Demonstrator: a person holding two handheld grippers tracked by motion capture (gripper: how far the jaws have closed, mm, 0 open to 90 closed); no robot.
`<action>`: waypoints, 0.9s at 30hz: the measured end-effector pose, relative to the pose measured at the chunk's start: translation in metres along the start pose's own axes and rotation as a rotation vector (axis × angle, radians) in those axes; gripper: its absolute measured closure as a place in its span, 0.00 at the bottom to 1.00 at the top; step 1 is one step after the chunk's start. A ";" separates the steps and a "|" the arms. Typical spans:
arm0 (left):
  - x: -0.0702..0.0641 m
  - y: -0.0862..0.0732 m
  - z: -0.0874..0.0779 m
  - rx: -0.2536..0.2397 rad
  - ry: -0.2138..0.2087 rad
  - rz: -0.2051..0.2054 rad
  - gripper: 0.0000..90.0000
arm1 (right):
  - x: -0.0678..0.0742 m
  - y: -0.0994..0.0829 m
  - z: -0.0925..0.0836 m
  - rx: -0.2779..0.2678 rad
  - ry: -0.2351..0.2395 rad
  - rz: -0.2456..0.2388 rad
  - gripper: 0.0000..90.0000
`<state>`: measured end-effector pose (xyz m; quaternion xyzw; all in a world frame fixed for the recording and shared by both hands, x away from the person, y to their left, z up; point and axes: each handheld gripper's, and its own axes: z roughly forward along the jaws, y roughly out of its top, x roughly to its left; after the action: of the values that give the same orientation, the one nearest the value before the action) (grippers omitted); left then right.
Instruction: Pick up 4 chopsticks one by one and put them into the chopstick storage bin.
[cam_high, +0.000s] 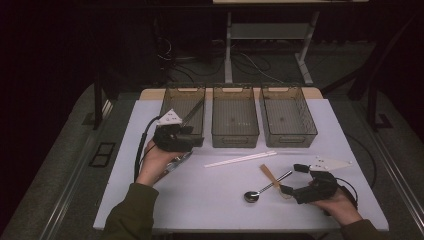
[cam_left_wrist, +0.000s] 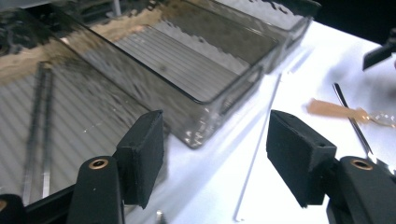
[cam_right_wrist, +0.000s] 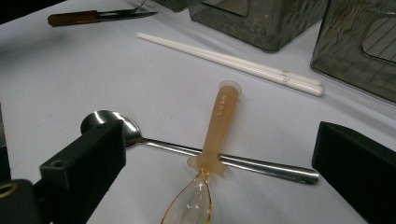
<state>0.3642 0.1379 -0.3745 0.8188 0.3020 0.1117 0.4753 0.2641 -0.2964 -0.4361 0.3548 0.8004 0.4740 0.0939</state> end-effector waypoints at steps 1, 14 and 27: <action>-0.003 -0.002 0.002 0.005 -0.005 0.009 0.40 | 0.000 0.000 0.000 0.001 -0.001 -0.001 0.03; -0.026 -0.036 0.023 0.102 -0.006 0.054 0.61 | 0.003 0.000 -0.003 -0.008 0.003 -0.007 0.03; -0.029 -0.049 0.047 0.191 -0.076 0.073 0.72 | 0.001 0.001 -0.003 -0.013 0.004 -0.002 0.03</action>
<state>0.3442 0.1051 -0.4378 0.8745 0.2631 0.0683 0.4018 0.2625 -0.2976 -0.4340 0.3524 0.7979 0.4796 0.0953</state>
